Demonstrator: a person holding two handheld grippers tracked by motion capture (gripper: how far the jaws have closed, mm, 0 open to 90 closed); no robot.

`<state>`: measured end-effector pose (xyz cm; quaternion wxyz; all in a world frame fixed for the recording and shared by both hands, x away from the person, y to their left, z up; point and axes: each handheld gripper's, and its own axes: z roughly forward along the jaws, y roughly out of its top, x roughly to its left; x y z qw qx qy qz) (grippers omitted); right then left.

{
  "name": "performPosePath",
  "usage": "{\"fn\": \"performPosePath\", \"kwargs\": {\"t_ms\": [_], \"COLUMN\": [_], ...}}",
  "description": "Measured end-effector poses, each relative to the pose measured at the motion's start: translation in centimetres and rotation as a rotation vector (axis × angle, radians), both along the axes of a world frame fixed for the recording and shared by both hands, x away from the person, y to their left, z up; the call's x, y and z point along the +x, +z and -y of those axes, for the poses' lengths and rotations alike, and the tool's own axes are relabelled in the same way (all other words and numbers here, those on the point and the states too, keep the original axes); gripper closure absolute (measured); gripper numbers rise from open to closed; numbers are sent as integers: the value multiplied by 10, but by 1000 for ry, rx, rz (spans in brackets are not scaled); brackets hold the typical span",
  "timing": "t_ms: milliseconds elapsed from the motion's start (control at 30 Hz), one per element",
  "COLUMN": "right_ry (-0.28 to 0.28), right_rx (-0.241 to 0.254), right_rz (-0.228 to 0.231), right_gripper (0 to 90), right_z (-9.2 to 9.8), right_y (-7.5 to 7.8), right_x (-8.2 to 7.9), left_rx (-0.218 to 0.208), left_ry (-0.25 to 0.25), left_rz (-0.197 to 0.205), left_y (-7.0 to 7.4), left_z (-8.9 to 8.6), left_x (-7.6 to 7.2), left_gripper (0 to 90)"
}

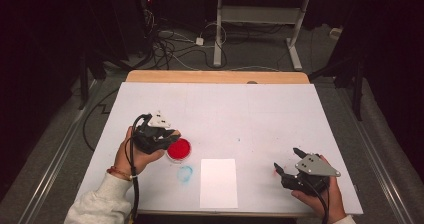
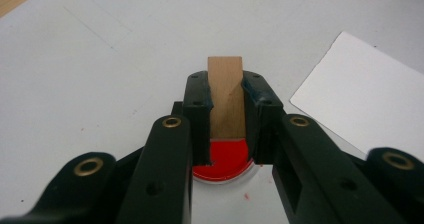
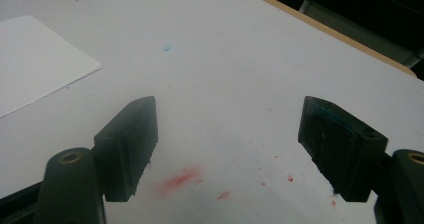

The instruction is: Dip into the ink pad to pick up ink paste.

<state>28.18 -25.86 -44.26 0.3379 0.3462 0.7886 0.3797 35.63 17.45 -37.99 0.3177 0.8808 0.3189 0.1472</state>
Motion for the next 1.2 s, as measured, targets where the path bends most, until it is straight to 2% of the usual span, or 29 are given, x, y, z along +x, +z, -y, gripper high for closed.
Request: {"fn": "performPosePath", "kwargs": {"t_ms": [133, 233, 467, 700, 1100, 1167, 1200], "right_ry": [6, 8, 12, 13, -12, -10, -5], "right_rx": [6, 15, 27, 13, 27, 23, 18], "right_rz": [3, 6, 5, 3, 29, 30, 28], "right_gripper": [237, 230, 173, 169, 165, 166, 166], "right_z": [1, 1, 2, 1, 2, 2, 2], "right_y": [0, 1, 2, 1, 3, 3, 3], "right_x": [0, -1, 0, 0, -1, -1, -1], "left_rx": [0, 8, 45, 85, 125, 147, 139], "left_ry": [-8, -22, -22, -33, -40, -47, -43], "left_rz": [10, 3, -35, -83, -130, -145, -146], "left_y": [2, -3, -21, -43, -59, -63, -64], "left_z": [1, 3, 8, 11, 14, 16, 15], "left_x": [-2, -1, 7, 15, 21, 22, 22], "left_gripper": [735, 735, 735, 735, 735, 735, 735]}}
